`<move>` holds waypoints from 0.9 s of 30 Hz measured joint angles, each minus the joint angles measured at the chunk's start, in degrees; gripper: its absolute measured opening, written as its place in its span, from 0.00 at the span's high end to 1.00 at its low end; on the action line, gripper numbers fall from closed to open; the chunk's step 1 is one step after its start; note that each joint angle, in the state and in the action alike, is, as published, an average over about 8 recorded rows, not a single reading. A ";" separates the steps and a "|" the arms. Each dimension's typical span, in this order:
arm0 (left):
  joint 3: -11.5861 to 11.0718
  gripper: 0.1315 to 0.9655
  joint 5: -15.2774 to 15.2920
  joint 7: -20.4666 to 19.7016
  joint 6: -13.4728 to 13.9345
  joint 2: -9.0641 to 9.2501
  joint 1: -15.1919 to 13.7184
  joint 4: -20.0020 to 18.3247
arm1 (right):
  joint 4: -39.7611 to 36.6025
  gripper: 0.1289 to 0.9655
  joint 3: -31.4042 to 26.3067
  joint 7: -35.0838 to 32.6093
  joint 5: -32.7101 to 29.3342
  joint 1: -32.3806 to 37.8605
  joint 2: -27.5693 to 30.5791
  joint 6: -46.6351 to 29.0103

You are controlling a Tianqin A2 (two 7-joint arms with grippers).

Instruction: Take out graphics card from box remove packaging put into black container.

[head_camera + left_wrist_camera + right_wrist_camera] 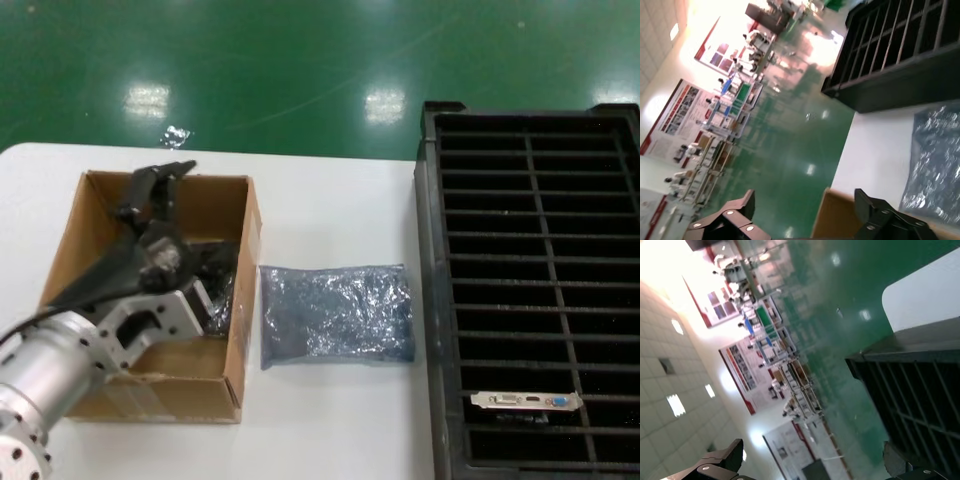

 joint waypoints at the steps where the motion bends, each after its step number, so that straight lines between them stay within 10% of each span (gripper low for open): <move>1: 0.18 0.44 -0.63 0.11 -0.31 0.01 0.10 0.14 | 0.10 0.00 -0.01 -0.96 -0.52 -0.12 -0.27 0.11; 27: 1.28 0.02 -21.91 1.50 -12.07 1.08 4.66 5.72 | 3.57 0.00 -0.32 -34.37 -18.50 -4.40 -9.64 4.08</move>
